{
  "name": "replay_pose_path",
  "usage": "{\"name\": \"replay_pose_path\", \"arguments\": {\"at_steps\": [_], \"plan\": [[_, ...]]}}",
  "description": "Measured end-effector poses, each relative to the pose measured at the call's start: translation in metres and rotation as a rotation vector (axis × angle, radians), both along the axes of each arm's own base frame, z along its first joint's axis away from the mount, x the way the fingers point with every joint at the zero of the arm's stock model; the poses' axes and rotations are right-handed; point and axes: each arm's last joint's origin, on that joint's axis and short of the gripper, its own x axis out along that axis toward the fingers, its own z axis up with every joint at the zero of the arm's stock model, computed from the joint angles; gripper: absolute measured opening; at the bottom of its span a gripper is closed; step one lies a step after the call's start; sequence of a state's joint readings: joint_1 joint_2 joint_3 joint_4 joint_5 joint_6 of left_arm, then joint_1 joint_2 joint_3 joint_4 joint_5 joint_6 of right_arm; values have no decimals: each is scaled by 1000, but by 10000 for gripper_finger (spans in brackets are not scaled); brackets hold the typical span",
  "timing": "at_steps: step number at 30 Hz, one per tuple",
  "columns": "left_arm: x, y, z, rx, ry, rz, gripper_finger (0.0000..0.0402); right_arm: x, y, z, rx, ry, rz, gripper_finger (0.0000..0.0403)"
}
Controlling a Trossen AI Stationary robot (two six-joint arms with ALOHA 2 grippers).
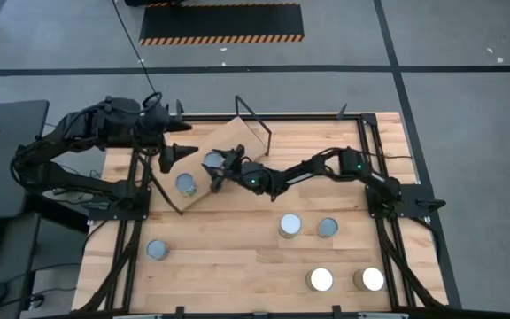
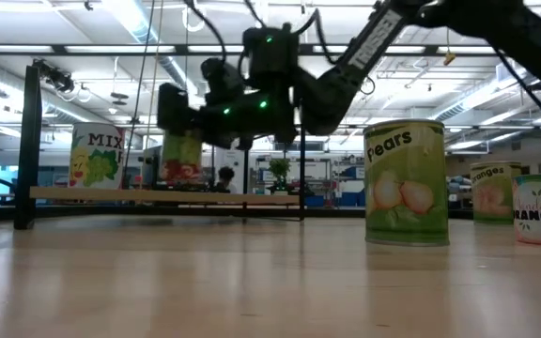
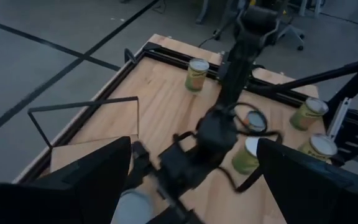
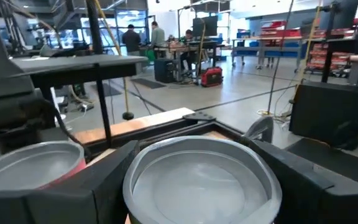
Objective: Pick and place cans onto a shelf
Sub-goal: Put the canned spaghetti sauce on the shelf
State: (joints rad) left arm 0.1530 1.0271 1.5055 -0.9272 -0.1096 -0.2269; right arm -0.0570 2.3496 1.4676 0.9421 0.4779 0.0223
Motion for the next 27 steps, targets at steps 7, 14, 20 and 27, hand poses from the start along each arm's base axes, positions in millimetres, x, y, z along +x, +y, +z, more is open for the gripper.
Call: {"name": "replay_pose_path", "arguments": {"at_steps": [7,14,20,27], "plan": [[0,0,0,-17,-4,8,355,16,-5,-19,-3,13,74,325],[-2,2,-2,14,29,70,355,19,-5,-12,1,59,80,365],[-3,2,-5,18,59,88,355,15,-2,28,-4,14,85,375],[-3,2,-5,27,64,80,351,-12,-1,98,19,219,79,375]]}}
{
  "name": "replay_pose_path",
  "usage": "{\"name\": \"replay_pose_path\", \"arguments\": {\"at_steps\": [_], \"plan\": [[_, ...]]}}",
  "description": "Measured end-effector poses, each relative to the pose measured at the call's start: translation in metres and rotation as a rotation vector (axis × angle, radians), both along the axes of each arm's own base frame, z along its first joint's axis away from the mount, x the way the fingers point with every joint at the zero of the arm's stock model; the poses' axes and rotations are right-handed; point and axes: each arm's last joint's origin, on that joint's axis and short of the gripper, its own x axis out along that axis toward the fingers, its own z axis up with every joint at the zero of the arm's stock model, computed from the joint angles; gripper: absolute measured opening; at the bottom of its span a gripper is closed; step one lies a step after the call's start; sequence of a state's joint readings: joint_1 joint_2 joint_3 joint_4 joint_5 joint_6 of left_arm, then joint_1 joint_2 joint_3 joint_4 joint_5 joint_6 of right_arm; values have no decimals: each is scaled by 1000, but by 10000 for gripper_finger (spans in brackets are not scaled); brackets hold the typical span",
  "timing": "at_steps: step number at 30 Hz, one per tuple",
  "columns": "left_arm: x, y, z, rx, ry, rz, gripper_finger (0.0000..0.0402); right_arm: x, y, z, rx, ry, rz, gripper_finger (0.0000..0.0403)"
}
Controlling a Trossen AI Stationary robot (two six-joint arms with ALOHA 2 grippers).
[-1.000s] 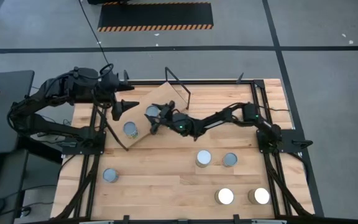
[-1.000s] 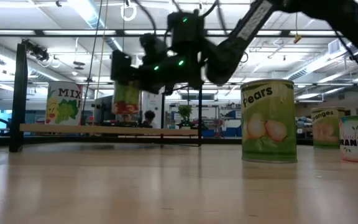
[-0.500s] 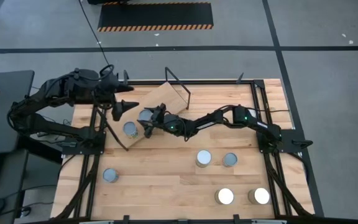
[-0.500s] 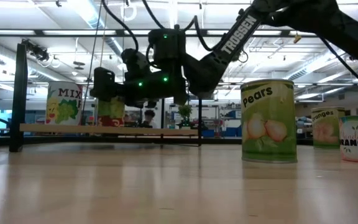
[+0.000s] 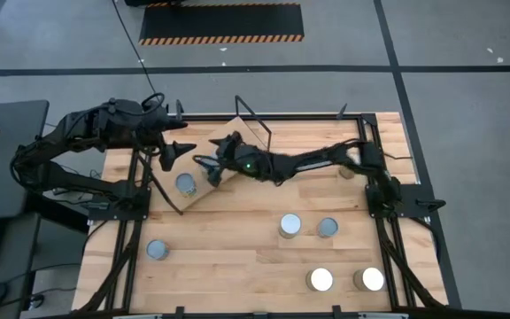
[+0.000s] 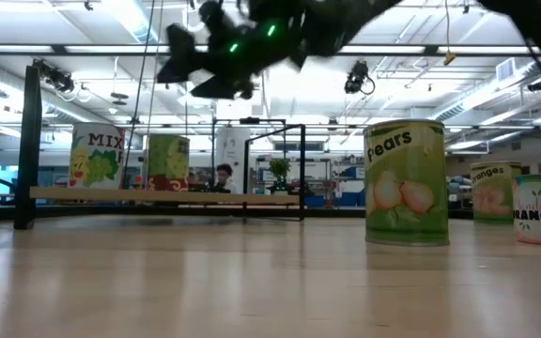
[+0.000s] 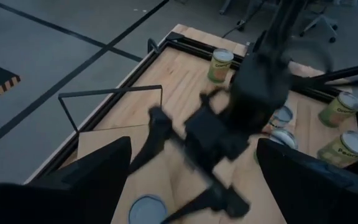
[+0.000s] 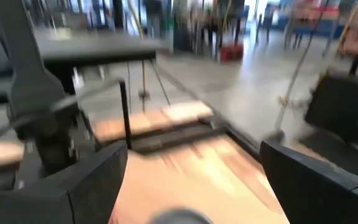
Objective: Pick and place cans onto a shelf
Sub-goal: Put the canned spaghetti sauce on the shelf
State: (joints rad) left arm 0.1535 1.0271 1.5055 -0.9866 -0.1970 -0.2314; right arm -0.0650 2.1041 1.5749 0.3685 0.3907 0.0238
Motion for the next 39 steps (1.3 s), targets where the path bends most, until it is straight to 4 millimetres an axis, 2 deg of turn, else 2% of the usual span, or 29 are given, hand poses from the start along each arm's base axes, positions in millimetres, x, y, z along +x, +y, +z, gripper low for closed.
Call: {"name": "replay_pose_path", "arguments": {"at_steps": [5,10,14,18,20,23,28,31,34,39], "plan": [[-4,-4,-2,-16,36,-111,313,-49,0,46,39,290,-23,361],[-5,-6,-11,41,152,-264,230,-114,3,98,180,395,-98,315],[8,-6,-16,77,204,-358,138,-163,6,139,221,357,-148,260],[32,-1,-31,72,286,-353,33,-200,10,173,240,230,-154,205],[46,3,-44,71,353,-361,11,-212,12,186,232,164,-161,183],[66,10,-71,46,461,-369,13,-224,17,199,207,105,-159,159],[87,29,-119,-18,596,-326,5,-228,21,202,206,92,-144,141],[88,50,-143,-121,596,-330,4,-224,24,200,203,97,-137,140],[84,68,-160,-164,621,-264,3,-218,26,195,198,118,-129,140],[83,76,-173,-164,644,-254,2,-211,26,188,195,150,-130,140]]}}
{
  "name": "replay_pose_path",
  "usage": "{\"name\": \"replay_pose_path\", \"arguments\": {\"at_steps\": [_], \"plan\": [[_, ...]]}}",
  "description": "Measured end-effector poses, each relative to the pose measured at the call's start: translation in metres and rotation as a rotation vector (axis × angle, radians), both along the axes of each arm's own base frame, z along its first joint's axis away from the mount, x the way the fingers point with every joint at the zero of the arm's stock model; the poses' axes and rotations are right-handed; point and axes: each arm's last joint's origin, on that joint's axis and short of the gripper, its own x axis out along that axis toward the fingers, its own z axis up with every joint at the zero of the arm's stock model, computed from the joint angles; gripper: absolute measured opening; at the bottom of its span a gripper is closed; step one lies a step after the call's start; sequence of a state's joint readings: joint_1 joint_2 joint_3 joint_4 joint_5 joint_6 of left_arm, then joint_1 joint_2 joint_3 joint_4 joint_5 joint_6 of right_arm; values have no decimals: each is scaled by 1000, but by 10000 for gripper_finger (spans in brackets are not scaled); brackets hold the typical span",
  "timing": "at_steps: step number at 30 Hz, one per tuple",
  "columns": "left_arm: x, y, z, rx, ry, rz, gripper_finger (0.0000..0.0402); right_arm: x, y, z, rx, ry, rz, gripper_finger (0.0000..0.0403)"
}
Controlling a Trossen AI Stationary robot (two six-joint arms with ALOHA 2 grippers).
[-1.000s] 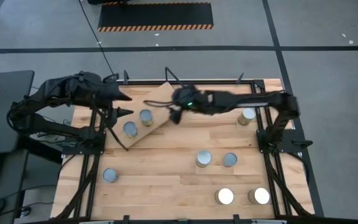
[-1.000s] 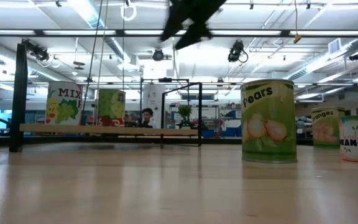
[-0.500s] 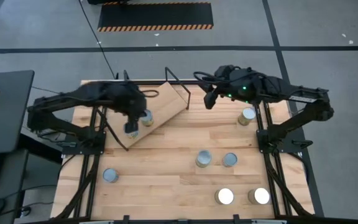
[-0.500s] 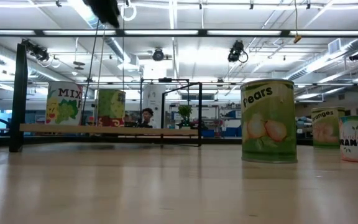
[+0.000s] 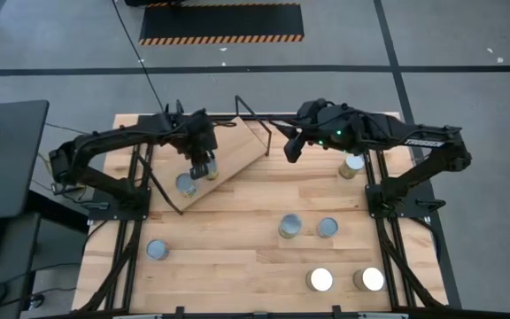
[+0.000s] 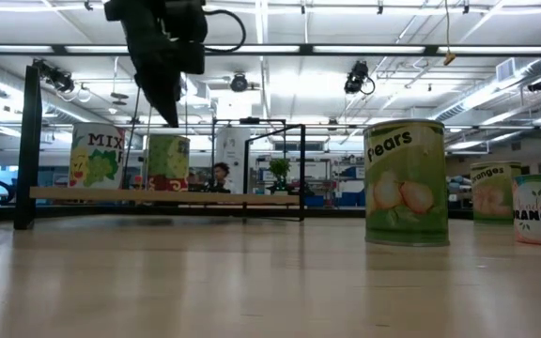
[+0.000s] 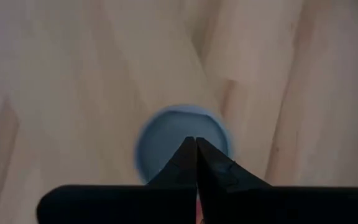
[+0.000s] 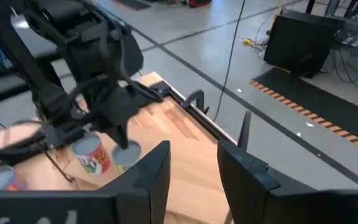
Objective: Pick and place cans onto a shelf
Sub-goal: Put the canned spaghetti sauce on the shelf
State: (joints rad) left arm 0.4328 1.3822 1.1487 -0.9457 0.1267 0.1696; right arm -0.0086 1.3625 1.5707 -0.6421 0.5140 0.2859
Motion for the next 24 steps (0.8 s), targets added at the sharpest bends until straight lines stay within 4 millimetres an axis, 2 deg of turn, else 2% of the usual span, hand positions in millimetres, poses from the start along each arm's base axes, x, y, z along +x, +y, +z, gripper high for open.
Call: {"name": "replay_pose_path", "arguments": {"at_steps": [9,18,24], "plan": [[0,-6,-27,15,25,-15,1,12,0,-8,2,22,2,140],[0,-5,-30,41,39,5,2,14,0,-9,6,20,8,140],[-14,-6,-29,90,170,18,3,14,0,-9,7,20,8,140]]}}
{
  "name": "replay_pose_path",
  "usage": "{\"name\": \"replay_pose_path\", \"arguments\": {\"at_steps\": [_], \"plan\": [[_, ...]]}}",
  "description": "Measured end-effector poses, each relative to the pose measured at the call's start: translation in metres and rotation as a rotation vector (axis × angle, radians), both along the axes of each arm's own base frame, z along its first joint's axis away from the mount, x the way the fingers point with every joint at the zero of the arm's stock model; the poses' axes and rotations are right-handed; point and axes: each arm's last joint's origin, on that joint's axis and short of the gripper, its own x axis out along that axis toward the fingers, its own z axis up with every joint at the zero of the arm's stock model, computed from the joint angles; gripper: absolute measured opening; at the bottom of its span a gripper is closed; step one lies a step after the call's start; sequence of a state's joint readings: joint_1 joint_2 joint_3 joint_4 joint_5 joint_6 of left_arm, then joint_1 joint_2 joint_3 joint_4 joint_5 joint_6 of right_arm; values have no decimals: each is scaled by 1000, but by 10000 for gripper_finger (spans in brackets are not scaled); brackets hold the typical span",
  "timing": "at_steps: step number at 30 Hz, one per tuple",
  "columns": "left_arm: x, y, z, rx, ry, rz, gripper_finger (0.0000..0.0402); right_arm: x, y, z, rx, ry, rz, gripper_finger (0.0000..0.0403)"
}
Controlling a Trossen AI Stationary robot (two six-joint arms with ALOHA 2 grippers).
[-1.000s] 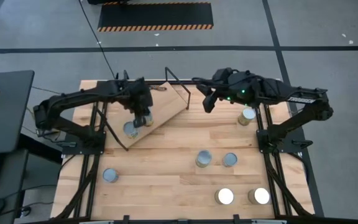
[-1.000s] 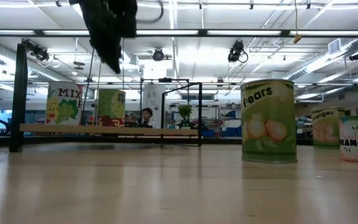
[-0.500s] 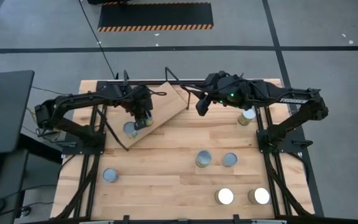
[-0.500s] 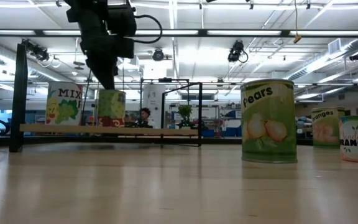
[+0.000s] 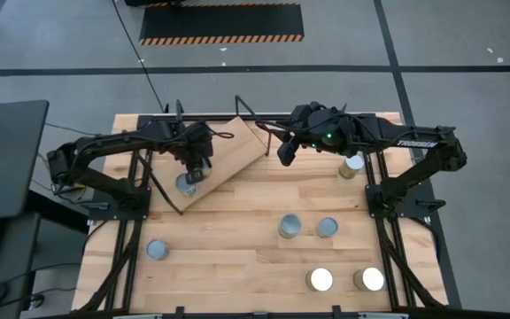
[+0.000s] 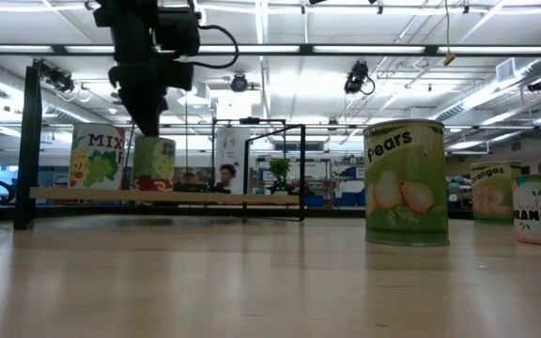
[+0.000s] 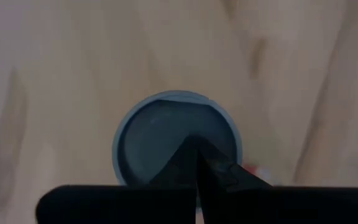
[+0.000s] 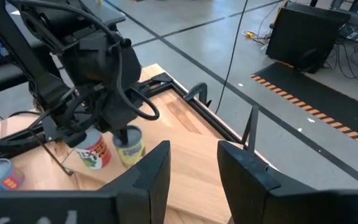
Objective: Pick and place cans onto a shelf
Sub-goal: Put the canned spaghetti sauce on the shelf
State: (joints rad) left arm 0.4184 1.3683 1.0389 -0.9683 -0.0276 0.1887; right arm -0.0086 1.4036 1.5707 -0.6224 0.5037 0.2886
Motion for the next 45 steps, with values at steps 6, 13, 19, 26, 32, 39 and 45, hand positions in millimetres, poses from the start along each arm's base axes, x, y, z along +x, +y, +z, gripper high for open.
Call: {"name": "replay_pose_path", "arguments": {"at_steps": [6,13,19,26,32,39,45], "plan": [[-12,8,0,2,68,53,4,0,0,0,0,0,0,140],[-33,15,10,-31,135,147,4,0,1,0,33,-10,24,140],[-37,32,18,-26,72,250,4,0,1,0,35,-11,26,140],[-43,31,5,-81,91,307,4,1,2,0,41,-10,38,140],[-48,28,4,-98,130,329,4,1,2,0,44,-10,42,140],[-66,16,6,-132,315,336,4,1,2,0,48,-12,45,140],[-69,18,6,-94,344,345,4,1,2,0,48,-12,45,140]]}}
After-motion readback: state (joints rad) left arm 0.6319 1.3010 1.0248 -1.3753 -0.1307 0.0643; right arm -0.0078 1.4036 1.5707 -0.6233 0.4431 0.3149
